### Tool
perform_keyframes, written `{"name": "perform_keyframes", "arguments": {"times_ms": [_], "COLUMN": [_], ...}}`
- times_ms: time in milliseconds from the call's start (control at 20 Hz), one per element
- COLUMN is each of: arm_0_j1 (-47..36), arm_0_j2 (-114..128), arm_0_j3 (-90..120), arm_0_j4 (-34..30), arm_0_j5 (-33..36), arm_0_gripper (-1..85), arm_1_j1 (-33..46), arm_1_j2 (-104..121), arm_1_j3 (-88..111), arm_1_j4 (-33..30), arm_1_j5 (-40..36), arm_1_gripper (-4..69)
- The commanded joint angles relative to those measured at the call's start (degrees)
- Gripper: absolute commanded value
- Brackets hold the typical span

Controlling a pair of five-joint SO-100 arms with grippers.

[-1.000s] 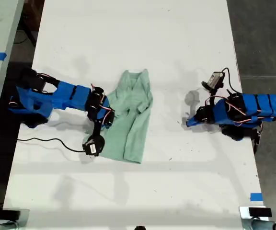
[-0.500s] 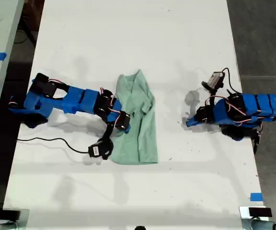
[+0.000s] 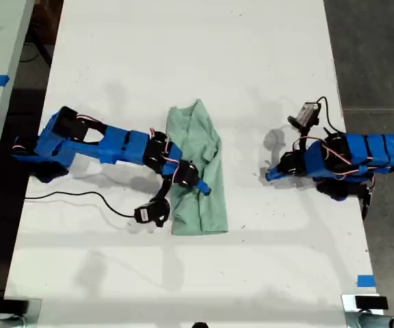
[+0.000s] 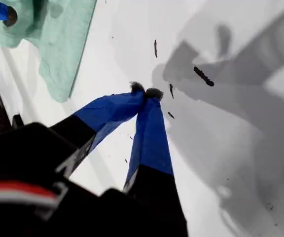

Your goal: Fold t shirt

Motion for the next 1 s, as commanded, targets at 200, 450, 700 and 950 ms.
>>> {"name": "perform_keyframes", "arguments": {"times_ms": [200, 450, 700, 950], "arm_0_j1": [-2.5, -2.5, -3.9, -10.6], "arm_0_j2": [3.4, 20.4, 58.6, 122.1], "arm_0_j3": [-2.9, 1.1, 36.8, 101.1], "arm_0_j4": [-0.3, 8.3, 2.9, -11.8], "arm_0_j5": [0.5, 0.4, -2.1, -5.1], "arm_0_gripper": [24.3, -0.2, -0.2, -0.2], "arm_1_j1": [0.1, 0.1, 0.1, 0.3], "arm_1_j2": [0.8, 0.8, 0.8, 0.8], "arm_1_j3": [2.8, 2.8, 2.8, 2.9], "arm_1_j4": [0.0, 0.0, 0.0, -0.3], "arm_1_j5": [-1.1, -1.1, -1.1, -0.8], "arm_1_gripper": [0.2, 0.2, 0.2, 0.2]}}
